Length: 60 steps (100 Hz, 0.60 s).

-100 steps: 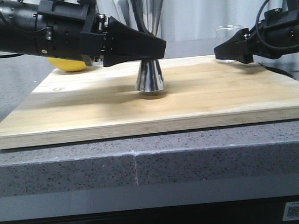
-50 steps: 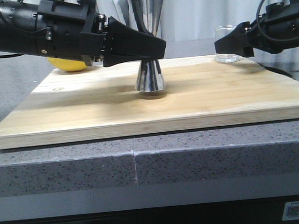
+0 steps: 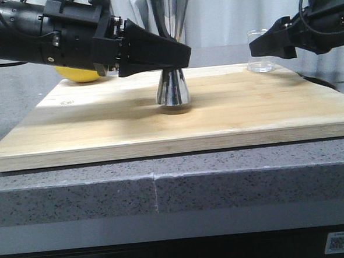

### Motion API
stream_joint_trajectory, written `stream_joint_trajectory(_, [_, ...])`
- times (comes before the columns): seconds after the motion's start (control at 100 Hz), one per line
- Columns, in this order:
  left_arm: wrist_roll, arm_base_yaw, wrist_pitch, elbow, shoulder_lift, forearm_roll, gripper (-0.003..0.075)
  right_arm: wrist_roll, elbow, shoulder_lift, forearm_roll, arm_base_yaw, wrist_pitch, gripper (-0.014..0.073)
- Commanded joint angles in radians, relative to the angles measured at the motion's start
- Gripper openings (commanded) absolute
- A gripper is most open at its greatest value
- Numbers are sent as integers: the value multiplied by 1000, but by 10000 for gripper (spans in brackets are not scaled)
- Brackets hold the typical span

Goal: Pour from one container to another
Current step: 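Lower the beaker onto the board's far corner with the right gripper, then open the right gripper and lift it off the beaker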

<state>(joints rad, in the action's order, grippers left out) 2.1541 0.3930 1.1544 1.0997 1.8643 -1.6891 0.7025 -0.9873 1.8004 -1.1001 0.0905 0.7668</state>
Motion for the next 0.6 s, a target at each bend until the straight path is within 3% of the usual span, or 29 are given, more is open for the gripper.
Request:
stream_joint_trajectory(0.0, [-6,10,115,28,-57,-68,-19,27,-22,-58,-11,7,42,483])
stream_joint_trajectory(0.39, [-6,10,115,28,-57,-68,-19,45,-22,-108,-39,7,-62,483])
stream_joint_trajectory(0.59, [-6,10,115,28,-57,-68,-19,134,-22,-138,-108,7,-91,483])
